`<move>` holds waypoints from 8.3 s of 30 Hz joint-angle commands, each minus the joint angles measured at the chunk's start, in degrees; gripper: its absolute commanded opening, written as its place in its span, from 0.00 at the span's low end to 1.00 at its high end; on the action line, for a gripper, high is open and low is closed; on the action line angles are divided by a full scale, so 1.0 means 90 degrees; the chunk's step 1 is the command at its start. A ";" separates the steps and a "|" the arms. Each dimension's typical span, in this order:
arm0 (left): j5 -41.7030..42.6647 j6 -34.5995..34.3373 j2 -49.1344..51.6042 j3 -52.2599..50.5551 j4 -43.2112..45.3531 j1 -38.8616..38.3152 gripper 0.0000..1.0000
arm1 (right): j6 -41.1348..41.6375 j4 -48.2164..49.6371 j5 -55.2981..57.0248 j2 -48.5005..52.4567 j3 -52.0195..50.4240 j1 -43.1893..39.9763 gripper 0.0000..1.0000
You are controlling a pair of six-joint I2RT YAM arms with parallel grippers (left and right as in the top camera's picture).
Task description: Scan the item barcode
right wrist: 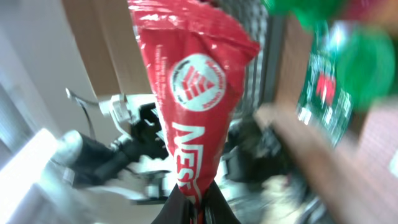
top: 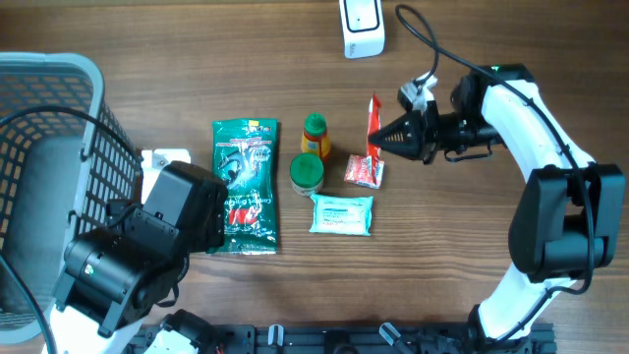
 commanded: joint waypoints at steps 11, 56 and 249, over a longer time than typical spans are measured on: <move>0.0010 -0.0109 -0.0005 -0.0017 0.0000 0.0053 1.00 | -0.3553 0.0515 -0.0646 -0.0265 0.0073 -0.0015 0.04; 0.0010 -0.0109 -0.0005 -0.0017 0.0000 0.0053 1.00 | 1.2281 1.0469 0.9372 0.1280 0.1090 0.0780 0.05; 0.0010 -0.0109 -0.0005 -0.0017 0.0000 0.0053 1.00 | 0.9061 0.5695 0.4852 -0.0396 -0.1722 0.0665 0.04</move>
